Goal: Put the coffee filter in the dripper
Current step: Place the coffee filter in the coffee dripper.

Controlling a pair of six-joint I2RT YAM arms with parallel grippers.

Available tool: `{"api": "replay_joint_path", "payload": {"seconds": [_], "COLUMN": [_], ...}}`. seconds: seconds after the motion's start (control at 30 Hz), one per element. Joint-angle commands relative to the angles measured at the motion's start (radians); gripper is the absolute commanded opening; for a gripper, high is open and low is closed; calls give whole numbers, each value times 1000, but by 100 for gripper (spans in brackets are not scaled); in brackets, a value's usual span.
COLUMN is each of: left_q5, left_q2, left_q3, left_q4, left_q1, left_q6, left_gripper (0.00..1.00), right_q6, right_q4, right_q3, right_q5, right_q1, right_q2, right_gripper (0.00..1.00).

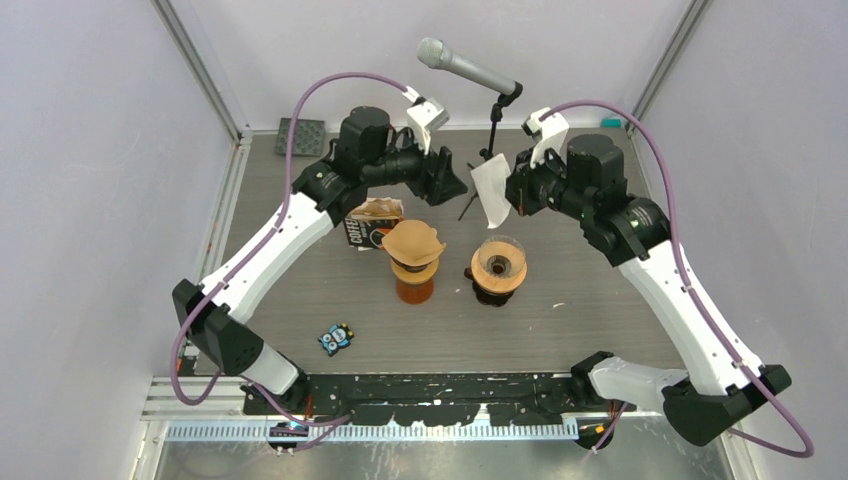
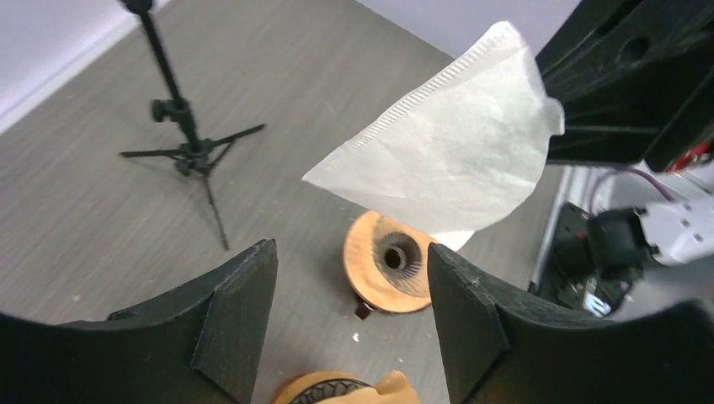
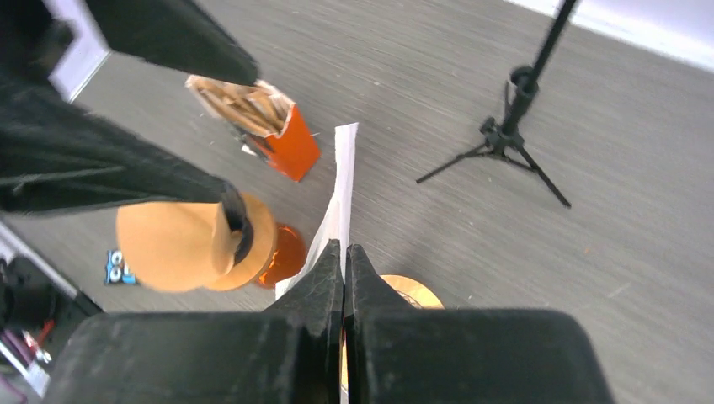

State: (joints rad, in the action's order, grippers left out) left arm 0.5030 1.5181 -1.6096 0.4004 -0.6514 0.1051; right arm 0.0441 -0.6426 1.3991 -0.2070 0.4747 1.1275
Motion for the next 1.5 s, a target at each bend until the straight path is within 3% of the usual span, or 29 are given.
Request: {"api": "replay_joint_path", "payload": {"seconds": [0.0,0.4,1.47], "left_q5": [-191,-362,-457], "left_q2": [36,121,220], "left_q3": [-97,-213,-316], "left_q4": [60,139,179], "left_q1": [-42,-196,-212], "left_q6": [27,7,-47], "left_gripper": [68,70,67], "right_q6": [179,408,413], "right_q4": [67,148,151], "right_q3": [31,-38,-74], "right_q5": [192,204,178], "right_q1": [-3,-3,-21], "right_q2": [38,71,52], "right_gripper": [1,0,0]}}
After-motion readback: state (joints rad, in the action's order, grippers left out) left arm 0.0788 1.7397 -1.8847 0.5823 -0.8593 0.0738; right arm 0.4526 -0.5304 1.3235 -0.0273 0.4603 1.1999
